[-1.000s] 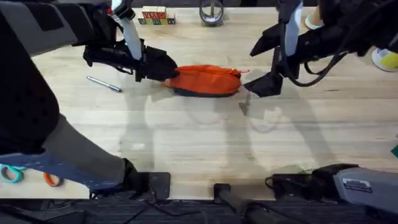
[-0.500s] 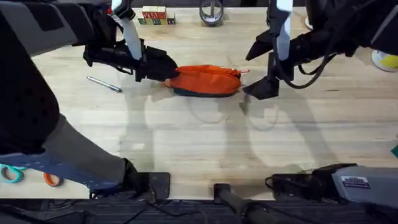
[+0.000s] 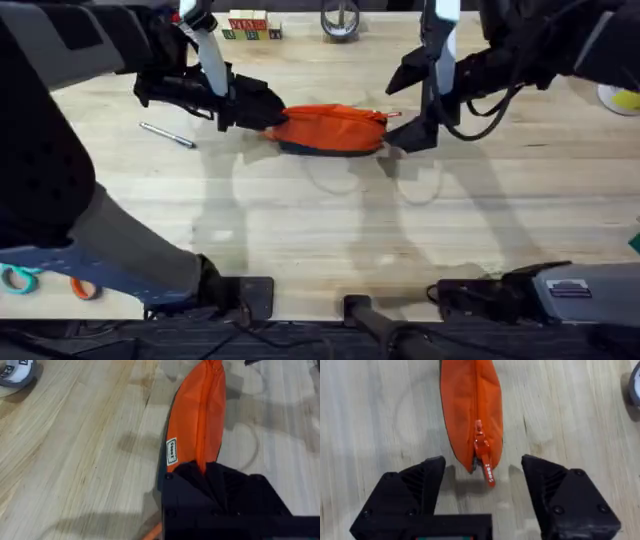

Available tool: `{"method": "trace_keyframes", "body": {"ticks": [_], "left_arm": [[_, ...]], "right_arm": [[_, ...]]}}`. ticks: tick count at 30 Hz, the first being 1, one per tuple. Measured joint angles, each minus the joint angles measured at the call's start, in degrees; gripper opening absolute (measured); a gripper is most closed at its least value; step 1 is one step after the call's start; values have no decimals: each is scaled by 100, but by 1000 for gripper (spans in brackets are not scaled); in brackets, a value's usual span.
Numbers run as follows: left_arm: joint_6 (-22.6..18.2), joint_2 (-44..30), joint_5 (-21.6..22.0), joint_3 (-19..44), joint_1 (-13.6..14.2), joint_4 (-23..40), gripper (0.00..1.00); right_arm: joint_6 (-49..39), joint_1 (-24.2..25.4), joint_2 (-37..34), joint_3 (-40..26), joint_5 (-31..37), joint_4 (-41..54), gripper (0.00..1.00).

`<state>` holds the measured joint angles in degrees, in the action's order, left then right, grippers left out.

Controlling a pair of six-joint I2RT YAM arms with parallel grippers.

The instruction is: Unzip the bag, pick up the pens from the table one at a time and place them inside, then zip the bag closed.

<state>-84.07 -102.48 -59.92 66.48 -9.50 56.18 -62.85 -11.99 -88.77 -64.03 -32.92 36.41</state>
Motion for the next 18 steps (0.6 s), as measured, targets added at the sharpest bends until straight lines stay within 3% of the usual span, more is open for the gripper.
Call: {"method": "trace_keyframes", "body": {"ticks": [18], "left_arm": [[0,-1,-2,0,0,-1,41]], "right_arm": [[175,-78,-372,0,-143,-223,776]]}}
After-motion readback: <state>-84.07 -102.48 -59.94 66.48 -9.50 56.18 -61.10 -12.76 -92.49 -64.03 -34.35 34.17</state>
